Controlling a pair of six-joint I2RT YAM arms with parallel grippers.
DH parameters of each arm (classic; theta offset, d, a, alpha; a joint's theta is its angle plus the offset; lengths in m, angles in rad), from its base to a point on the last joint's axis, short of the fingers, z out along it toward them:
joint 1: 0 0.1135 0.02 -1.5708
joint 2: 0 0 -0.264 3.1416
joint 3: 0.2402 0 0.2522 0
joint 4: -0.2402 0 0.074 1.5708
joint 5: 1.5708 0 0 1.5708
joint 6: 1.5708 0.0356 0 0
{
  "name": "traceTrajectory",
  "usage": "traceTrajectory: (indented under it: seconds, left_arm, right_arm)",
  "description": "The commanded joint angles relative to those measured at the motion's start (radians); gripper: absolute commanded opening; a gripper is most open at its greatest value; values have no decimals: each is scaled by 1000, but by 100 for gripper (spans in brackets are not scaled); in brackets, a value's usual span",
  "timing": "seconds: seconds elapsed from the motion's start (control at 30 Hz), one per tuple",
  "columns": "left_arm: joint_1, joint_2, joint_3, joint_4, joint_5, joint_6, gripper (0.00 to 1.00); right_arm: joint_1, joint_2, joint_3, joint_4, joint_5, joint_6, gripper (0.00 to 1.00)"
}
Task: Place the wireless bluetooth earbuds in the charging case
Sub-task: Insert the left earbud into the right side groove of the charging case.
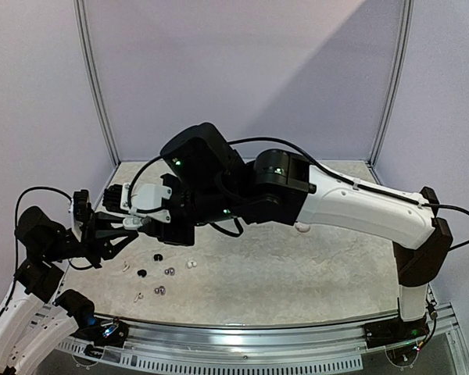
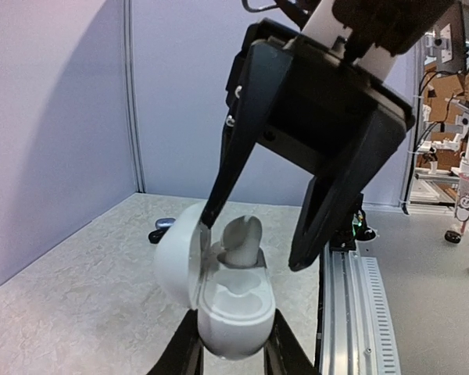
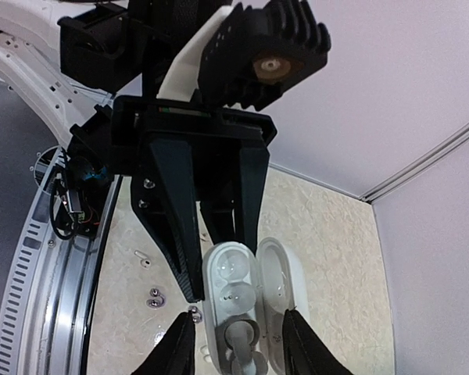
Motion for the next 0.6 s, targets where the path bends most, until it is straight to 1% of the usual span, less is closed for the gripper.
traceTrajectory:
  seconds: [0.0,0.13,0.17,0.27,0.33,0.4,0.47,0.53,0.57]
  left_arm:
    - [-19,-11,-14,9,8,-21,0]
    - [-17,-12,-13,6,3,-19,0]
    - [-18,-13,-13,6,1,-20,0]
    - [-18,-11,-9,9,-7,-34,0]
    - [-18,-12,-6,25,-16,-61,0]
    - [-17,-13,-6,60,-25,-105,0]
    - [-15,-13,-4,111,-38,-164,0]
    - [-11,-15,2,165,-50,-216,0]
    - [-9,-15,8,182,-54,-233,0]
  right_arm:
    - [-10,-71,-18,91,-37,26,40]
    - [-20,-100,-33,110,-58,56,42]
    - [-22,-106,-39,116,-94,63,43]
    - [-36,-138,-67,142,-120,111,47]
    - [-59,-167,-111,167,-152,159,54]
    - [-100,-216,-193,221,-203,234,61]
    - [-140,-265,-304,314,-236,315,69]
    - [-173,-315,-409,413,-266,433,74]
    - [-179,-331,-453,452,-264,465,75]
